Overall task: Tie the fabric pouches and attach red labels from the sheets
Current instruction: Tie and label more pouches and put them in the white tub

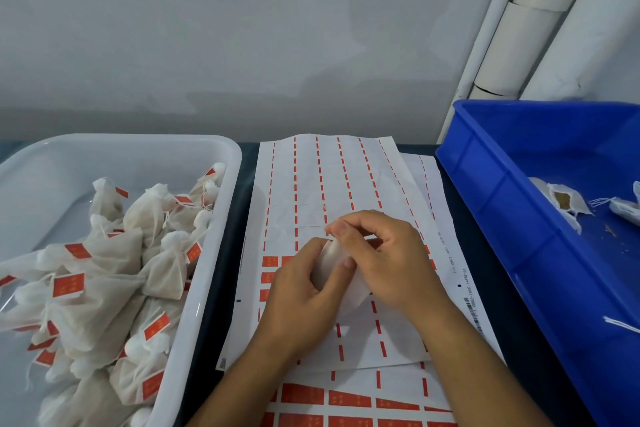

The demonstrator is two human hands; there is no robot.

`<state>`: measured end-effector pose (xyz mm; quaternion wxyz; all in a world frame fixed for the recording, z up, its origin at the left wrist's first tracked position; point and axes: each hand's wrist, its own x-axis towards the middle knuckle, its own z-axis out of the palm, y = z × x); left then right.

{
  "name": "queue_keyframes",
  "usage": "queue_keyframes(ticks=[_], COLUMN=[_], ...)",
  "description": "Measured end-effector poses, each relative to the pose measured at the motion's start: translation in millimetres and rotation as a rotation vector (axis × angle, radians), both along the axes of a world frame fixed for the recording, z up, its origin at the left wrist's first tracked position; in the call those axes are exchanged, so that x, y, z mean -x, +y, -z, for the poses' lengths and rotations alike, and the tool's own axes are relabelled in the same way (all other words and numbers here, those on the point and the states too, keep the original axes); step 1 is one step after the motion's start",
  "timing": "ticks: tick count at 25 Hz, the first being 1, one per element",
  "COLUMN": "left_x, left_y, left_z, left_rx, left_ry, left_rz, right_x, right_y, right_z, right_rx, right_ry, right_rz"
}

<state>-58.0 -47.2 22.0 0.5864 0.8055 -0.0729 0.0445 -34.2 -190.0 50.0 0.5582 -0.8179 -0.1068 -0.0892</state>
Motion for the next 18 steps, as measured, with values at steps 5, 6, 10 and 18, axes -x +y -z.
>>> queue_keyframes(ticks=[5,6,10,18], left_x=[2,2,3,3], left_y=[1,0,-1,-4], left_z=[1,1,2,11], left_rx=[-0.108,-0.141,-0.236,-0.342], left_ry=[-0.025,-0.023,-0.033,-0.033], left_rz=[0.03,0.028,0.034,0.06], right_x=[0,0,1,3], right_y=[-4,-5,-11,-23], right_z=[-1,-3,-8,-13], right_rx=[-0.069,-0.086,-0.111,-0.166], right_ry=[0.002,-0.01,-0.028,-0.005], right_rz=[0.088,0.112,0.218,0.293])
